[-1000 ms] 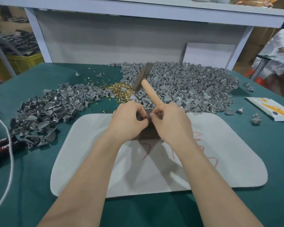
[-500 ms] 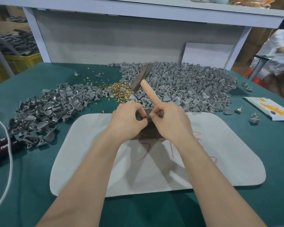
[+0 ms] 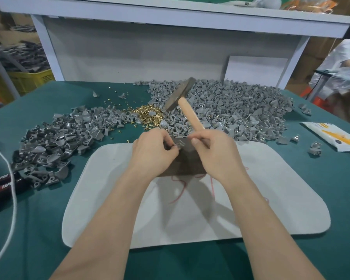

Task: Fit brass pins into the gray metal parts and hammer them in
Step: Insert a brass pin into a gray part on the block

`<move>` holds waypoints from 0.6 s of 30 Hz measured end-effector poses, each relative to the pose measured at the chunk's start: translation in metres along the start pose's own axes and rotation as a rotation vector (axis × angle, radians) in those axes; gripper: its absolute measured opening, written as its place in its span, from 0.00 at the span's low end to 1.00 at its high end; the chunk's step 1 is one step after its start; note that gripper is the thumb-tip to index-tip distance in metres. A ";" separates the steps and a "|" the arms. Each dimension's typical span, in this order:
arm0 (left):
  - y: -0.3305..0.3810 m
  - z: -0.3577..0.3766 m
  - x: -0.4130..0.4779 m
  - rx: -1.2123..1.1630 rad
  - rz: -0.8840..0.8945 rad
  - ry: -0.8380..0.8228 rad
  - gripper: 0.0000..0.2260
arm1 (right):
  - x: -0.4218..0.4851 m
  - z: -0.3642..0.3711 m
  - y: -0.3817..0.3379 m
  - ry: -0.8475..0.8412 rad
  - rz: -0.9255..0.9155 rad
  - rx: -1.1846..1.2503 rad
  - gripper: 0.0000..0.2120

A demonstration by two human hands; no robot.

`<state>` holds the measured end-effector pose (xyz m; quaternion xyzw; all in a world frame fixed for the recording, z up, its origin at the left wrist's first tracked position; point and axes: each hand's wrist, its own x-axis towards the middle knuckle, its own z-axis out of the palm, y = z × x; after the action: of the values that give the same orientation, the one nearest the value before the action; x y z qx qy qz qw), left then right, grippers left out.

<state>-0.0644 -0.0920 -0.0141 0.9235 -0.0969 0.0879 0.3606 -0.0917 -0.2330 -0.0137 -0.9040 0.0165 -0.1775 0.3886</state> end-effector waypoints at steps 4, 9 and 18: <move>-0.004 -0.001 0.004 0.035 -0.103 0.079 0.08 | -0.005 -0.023 0.000 0.088 -0.079 -0.053 0.23; -0.005 0.001 0.004 0.061 -0.119 0.128 0.05 | -0.014 -0.040 -0.004 0.052 -0.064 -0.214 0.17; -0.010 -0.002 0.006 0.030 -0.183 0.175 0.06 | -0.021 -0.046 -0.008 0.000 -0.169 -0.206 0.21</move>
<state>-0.0568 -0.0842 -0.0175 0.9226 0.0209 0.1362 0.3603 -0.1274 -0.2560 0.0146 -0.9373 -0.0418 -0.2069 0.2774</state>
